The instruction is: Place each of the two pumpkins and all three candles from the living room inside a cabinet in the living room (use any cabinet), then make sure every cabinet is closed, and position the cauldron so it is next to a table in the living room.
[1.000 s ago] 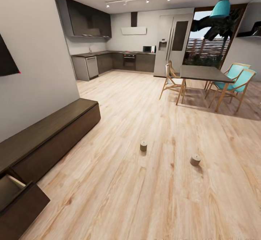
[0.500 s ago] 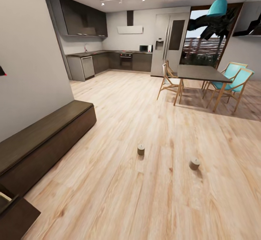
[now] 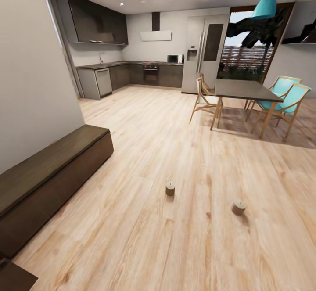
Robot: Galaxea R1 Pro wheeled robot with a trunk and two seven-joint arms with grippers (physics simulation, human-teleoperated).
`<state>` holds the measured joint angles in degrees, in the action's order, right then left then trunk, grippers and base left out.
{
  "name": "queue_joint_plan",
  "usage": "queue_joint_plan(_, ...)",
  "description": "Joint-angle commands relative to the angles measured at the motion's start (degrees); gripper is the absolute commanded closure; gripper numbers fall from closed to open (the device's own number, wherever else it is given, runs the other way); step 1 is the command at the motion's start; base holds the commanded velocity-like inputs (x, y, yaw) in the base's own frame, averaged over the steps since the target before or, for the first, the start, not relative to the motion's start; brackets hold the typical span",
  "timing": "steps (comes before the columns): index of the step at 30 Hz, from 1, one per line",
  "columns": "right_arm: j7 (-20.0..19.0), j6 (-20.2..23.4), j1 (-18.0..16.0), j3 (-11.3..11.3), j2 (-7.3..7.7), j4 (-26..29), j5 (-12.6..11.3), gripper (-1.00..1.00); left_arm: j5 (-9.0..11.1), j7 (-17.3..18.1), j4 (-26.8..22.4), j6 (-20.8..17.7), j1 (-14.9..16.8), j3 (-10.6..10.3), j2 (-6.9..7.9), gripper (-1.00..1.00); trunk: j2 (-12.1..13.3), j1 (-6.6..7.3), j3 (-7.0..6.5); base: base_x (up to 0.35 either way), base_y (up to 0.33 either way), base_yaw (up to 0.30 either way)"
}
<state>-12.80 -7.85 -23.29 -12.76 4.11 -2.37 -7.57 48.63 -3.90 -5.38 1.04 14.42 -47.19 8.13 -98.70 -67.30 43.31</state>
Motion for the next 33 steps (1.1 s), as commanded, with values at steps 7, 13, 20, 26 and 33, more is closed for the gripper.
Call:
queue_joint_plan(7, -0.4, -0.2, -0.1, -0.1, 0.02, -0.2, -0.6, -1.0, -0.7, -0.3, -0.2, 0.6, 0.0, -0.5, -0.04, -1.0, 0.0, 0.0, 0.05, 0.006, -0.226, -0.262)
queue_joint_plan(13, -0.4, -0.2, -0.1, -0.1, 0.11, -0.2, -0.6, -1.0, -3.1, -0.4, -0.2, 0.7, 0.0, -0.5, -0.07, -1.0, 0.0, 0.0, 0.05, 0.0, -0.277, -0.288)
queue_joint_plan(20, -0.4, -0.2, -0.1, -0.1, 0.11, -0.2, -0.7, -1.0, -3.3, -0.3, -0.2, 0.7, 0.0, -0.5, -0.13, -1.0, 0.0, 0.0, 0.05, 0.1, -0.249, -0.289)
queue_joint_plan(26, -0.4, -0.3, -0.1, -0.1, 0.22, -0.2, -0.7, -1.0, -3.4, -0.4, -0.2, 0.7, 0.0, -0.5, -0.13, -1.0, 0.0, 0.0, 0.05, 0.3, -0.077, -0.289)
queue_joint_plan(33, -0.4, -0.3, -0.1, -0.1, 0.05, -0.2, -0.7, -1.0, -3.4, -0.4, -0.2, 0.7, 0.0, -0.6, -0.13, -1.0, 0.0, 0.0, 0.05, 0.34, -0.004, -0.289)
